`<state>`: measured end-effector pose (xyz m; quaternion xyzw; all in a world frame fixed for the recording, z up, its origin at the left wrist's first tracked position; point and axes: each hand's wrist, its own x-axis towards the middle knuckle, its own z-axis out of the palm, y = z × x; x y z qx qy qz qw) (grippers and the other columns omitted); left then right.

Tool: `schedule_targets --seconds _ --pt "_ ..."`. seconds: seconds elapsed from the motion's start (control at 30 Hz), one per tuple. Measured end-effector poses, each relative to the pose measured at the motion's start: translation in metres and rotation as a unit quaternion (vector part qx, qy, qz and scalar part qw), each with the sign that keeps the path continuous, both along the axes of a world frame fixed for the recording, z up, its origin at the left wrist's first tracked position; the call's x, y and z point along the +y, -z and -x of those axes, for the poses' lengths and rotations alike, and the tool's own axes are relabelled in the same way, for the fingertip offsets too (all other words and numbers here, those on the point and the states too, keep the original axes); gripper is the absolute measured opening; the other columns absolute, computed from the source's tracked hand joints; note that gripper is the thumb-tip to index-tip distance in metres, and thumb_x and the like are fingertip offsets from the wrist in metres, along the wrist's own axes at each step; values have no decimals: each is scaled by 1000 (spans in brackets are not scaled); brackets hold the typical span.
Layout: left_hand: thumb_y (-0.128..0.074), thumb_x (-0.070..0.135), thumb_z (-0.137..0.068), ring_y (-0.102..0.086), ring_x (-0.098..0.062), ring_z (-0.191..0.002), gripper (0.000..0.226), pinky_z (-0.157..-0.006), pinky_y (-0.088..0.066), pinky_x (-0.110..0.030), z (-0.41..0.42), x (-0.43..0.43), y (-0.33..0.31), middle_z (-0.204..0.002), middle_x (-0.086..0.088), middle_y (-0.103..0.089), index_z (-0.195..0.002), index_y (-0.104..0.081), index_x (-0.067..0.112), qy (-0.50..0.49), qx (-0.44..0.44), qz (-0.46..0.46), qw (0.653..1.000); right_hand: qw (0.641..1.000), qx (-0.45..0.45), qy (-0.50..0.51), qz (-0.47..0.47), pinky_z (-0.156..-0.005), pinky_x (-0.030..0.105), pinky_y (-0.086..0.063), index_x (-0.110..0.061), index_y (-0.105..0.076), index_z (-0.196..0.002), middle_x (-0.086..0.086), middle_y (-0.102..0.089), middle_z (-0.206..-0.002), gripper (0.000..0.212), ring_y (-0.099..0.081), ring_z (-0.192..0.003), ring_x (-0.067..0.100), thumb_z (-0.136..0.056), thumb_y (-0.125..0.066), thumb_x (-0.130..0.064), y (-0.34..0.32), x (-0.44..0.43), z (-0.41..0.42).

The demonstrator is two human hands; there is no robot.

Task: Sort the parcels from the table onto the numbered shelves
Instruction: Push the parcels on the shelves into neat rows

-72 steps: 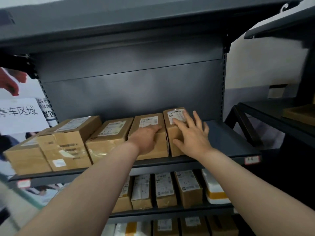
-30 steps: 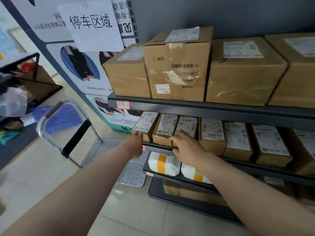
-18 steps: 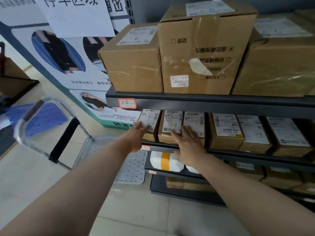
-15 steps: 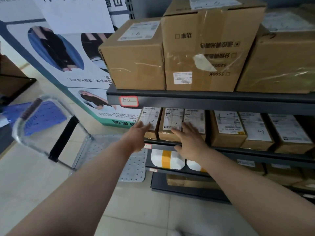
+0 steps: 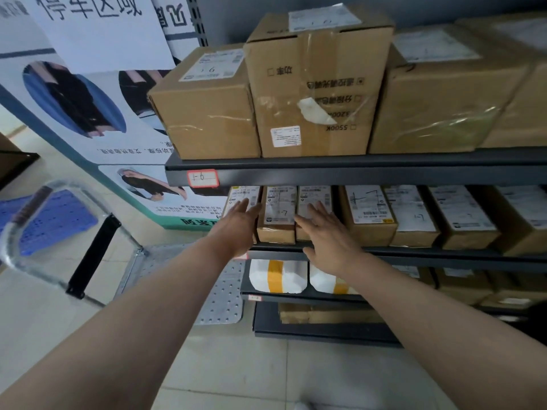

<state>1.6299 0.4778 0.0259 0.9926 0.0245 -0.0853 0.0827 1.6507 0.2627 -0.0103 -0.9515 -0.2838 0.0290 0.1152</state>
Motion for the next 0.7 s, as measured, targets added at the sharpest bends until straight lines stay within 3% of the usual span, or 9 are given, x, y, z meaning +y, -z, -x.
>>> schedule_targets --seconds 0.27,0.4,0.5,0.6,0.7 --pt "-48 -1 -93 -10 -25 -149 78 -117 -26 -40 -34 -97 -18 -163 -5 -3 -155 -10 26 90 -16 -8 996 990 -22 137 -19 -117 36 1 -22 -13 -153 6 -5 -161 80 4 -148 22 -87 -59 -12 -22 -111 2" --pt "-42 0 -97 -18 -27 -146 67 -107 -33 -16 -42 -155 -16 -162 -10 -9 -155 -14 19 199 10 17 980 981 37 188 13 -118 38 1 -21 -12 -153 7 1 -161 80 5 -147 23 -87 -55 -7 -24 -170 -2" --pt "-45 -2 -94 -8 -26 -148 78 -116 -21 -30 -49 -184 -13 -163 -10 0 -156 -7 27 205 26 15 978 982 65 174 24 -117 38 3 -21 -13 -153 6 3 -161 81 7 -147 23 -86 -56 -6 -23 -195 -10" --pt "-44 0 -96 -1 -25 -149 76 -117 -12 -29 -51 -199 -8 -163 -9 5 -155 -6 28 216 55 -4 975 986 84 144 27 -118 37 1 -21 -11 -154 6 3 -161 81 5 -147 23 -87 -55 -7 -20 -199 -20" --pt "-47 -5 -93 -1 -25 -149 79 -118 -18 -33 -48 -201 -4 -163 -8 3 -155 -10 26 223 54 -27 973 987 115 109 28 -119 35 -6 -20 -12 -154 7 1 -161 75 1 -147 21 -90 -51 -9 -13 -190 -24"
